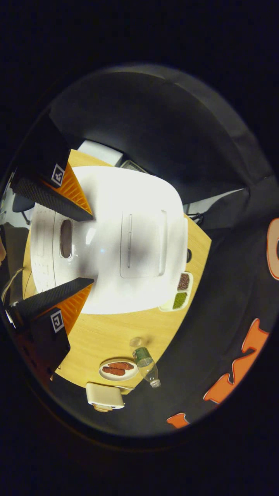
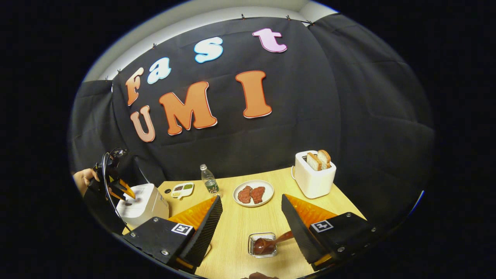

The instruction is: Close the left gripper, press the button to open the rice cooker; take a wooden spoon from the chopstick holder with the right hand, scoop a spoonful of rice and pour it into the rice cooker, then put the wooden spoon back into the chopstick holder.

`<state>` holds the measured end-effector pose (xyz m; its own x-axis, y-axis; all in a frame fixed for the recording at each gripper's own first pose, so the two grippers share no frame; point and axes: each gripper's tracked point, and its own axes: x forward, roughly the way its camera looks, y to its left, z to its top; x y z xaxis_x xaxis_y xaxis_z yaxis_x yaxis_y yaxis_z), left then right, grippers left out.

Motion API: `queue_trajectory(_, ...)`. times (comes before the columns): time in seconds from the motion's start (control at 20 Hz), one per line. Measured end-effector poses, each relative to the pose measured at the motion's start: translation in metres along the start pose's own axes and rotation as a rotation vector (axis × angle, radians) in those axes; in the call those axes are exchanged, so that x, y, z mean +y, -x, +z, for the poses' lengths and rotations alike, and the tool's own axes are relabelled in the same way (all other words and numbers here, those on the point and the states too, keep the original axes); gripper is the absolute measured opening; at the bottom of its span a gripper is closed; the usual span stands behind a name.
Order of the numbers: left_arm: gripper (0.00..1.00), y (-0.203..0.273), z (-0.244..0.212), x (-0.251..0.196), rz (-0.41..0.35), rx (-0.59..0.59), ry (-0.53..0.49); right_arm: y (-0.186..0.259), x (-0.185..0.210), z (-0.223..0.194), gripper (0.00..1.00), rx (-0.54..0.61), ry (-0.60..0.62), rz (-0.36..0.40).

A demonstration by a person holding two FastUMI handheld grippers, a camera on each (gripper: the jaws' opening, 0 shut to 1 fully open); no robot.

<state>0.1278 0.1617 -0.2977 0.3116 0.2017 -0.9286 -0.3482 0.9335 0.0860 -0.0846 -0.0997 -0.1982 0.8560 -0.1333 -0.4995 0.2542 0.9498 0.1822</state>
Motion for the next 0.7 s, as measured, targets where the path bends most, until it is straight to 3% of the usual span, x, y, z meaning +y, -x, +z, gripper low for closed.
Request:
queue_trajectory(0.25, 0.99, 0.074, 0.033, -0.015, -0.059, -0.354, -0.073, -0.003, 0.023, 0.022, 0.95, -0.053, 0.023, 0.042)
queue_trajectory(0.55, 0.99, 0.213, 0.03, -0.04, -0.096, -0.894, -0.157, 0.006, 0.065, 0.079, 0.95, -0.206, 0.066, 0.094)
queue_trajectory(0.7, 0.99, 0.254, 0.013, -0.053, -0.033, -1.07, -0.232, 0.011, 0.086, 0.102, 0.95, -0.277, 0.068, 0.114)
